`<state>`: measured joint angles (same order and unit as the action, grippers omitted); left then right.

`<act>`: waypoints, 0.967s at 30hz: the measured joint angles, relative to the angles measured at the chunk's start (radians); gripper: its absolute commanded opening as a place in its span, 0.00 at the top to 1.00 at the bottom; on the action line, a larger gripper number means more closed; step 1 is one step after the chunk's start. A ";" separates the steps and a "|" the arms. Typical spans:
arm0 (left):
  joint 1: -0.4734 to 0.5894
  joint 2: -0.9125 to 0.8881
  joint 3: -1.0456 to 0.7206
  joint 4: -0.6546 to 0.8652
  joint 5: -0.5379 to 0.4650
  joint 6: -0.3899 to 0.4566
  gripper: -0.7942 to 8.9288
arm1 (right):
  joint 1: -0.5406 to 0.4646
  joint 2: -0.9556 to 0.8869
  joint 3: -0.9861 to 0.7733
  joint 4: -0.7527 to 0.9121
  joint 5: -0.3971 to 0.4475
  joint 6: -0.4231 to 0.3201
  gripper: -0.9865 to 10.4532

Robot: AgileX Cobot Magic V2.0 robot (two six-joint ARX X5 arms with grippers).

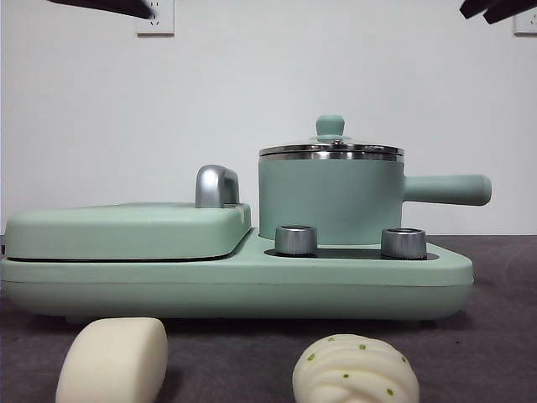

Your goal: Put the buns in a small steamer

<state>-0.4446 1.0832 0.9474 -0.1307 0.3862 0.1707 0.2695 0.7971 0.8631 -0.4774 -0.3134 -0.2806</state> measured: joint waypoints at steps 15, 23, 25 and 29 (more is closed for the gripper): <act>-0.147 0.431 0.127 0.348 0.002 -0.105 0.60 | 0.000 0.000 0.000 0.056 0.000 0.080 0.70; -0.182 0.611 0.285 0.347 0.002 -0.109 0.60 | 0.000 0.000 0.000 0.056 0.000 0.080 0.70; -0.190 0.643 0.307 0.347 0.002 -0.109 0.60 | 0.000 0.000 0.000 0.056 0.000 0.080 0.70; -0.198 0.680 0.312 0.347 0.002 -0.106 0.60 | 0.000 0.000 0.000 0.056 0.000 0.080 0.70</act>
<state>-0.6430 1.7630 1.2594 0.2165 0.3885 0.0650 0.2695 0.7971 0.8635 -0.4213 -0.3134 -0.2005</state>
